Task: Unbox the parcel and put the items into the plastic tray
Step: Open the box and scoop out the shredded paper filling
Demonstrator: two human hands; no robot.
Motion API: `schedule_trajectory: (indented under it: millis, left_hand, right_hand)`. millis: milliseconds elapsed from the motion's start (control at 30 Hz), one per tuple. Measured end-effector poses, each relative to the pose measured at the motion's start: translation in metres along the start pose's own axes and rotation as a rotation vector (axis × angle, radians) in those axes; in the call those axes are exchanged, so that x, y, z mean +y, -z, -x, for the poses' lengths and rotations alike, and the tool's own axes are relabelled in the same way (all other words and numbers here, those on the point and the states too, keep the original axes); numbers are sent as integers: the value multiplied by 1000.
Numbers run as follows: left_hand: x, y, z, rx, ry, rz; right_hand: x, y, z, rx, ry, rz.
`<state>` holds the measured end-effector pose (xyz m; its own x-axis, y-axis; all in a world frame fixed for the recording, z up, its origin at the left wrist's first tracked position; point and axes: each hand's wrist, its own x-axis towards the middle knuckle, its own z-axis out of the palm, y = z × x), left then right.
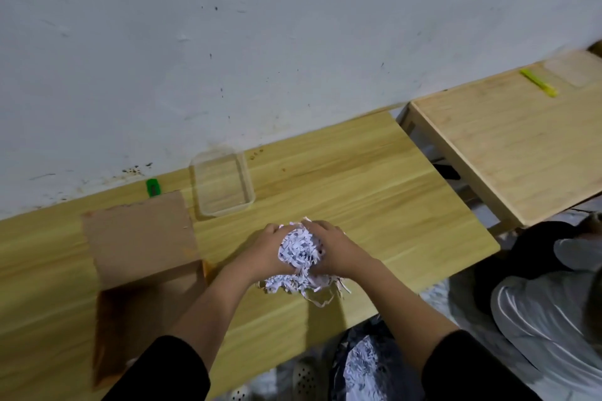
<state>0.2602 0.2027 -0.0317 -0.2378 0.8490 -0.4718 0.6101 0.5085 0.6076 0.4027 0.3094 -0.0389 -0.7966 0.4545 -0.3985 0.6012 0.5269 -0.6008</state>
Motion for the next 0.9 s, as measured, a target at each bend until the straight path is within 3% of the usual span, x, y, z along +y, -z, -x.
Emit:
schedule_trajectory:
  millis: [167,400,767,900]
  left_hand:
    - [7,-3,8,34,-41,-1]
    - [19,-4,20,167,-67,-60]
    - [16,8,37,166,-147,39]
    - [11,21,46,237,-185,38]
  right_hand:
    - [7,18,12,56,-9,-120]
    - [4,24,21,183,7,-88]
    - [-14,25,36,308,92,-90]
    - [-36,22,34,349,117,-110]
